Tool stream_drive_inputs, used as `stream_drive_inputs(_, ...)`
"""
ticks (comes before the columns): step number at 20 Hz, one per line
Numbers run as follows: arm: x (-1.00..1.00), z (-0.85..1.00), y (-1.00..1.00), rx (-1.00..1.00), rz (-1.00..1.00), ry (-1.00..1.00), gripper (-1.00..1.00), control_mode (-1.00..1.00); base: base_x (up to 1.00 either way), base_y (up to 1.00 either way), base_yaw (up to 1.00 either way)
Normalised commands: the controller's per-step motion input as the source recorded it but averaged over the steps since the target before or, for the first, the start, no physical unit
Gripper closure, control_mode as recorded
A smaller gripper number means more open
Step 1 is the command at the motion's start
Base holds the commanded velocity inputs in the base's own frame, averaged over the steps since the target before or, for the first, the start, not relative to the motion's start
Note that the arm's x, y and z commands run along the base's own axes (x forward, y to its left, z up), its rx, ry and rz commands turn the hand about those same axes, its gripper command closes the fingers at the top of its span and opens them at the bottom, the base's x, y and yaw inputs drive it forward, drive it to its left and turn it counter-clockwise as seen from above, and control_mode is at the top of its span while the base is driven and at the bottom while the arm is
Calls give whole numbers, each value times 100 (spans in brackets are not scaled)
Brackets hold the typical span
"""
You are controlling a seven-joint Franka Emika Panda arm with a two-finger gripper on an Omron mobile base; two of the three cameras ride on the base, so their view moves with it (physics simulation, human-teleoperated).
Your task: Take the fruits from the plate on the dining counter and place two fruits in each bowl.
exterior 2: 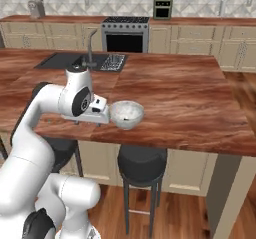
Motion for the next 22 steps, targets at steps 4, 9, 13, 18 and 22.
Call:
stream_drive_inputs(4,0,0,0,0,0,0,-100,100,-47,100,0)
stream_drive_inputs(9,0,0,0,0,0,0,-100,100,-21,100,0)
stream_drive_inputs(13,0,0,0,0,0,0,-100,100,-15,100,0)
stream_drive_inputs(18,0,0,0,0,0,0,-100,100,-17,100,0)
stream_drive_inputs(22,0,0,0,0,0,0,-100,100,-3,100,0)
